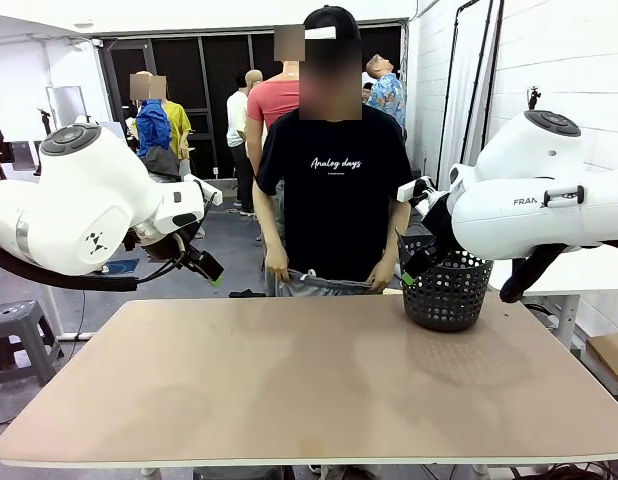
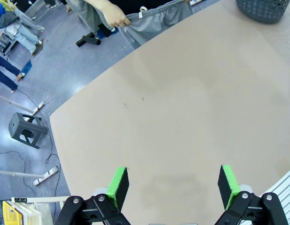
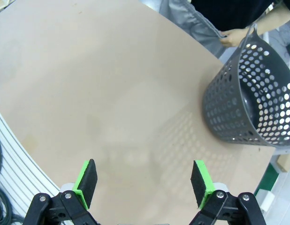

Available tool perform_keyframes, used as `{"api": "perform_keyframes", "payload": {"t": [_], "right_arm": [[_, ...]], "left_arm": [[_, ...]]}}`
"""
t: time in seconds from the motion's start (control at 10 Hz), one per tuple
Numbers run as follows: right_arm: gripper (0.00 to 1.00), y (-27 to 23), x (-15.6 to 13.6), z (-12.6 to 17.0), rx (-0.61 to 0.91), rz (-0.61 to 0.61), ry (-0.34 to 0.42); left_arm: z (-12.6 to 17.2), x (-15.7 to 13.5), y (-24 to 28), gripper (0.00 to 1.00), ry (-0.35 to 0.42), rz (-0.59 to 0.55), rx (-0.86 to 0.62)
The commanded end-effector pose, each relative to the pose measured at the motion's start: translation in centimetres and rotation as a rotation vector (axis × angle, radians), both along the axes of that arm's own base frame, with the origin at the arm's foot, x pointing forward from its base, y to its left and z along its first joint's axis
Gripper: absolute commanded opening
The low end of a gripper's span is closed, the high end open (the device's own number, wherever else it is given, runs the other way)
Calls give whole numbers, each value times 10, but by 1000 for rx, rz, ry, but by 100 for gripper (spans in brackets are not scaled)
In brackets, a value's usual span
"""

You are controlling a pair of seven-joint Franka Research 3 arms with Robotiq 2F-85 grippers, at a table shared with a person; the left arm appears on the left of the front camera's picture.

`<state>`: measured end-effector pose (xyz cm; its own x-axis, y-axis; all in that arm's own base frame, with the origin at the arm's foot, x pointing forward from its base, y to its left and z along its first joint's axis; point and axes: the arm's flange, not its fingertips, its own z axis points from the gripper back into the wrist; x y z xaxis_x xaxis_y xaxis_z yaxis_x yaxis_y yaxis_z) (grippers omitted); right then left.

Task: Fold the training pants.
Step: Grab both ends of the Training pants handed by a person.

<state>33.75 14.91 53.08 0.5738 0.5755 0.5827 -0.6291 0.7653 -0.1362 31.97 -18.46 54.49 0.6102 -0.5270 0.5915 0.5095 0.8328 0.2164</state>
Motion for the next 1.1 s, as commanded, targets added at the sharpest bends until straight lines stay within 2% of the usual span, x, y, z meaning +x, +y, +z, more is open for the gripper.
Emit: {"api": "perform_keyframes", "payload": {"t": [0.0,1.0], "right_arm": [[100,0,0,-1,1,-1,2],[100,0,0,-1,1,-1,2]], "left_arm": [[0,2,1,100,0,-14,7],[0,2,1,100,0,-14,7]]}}
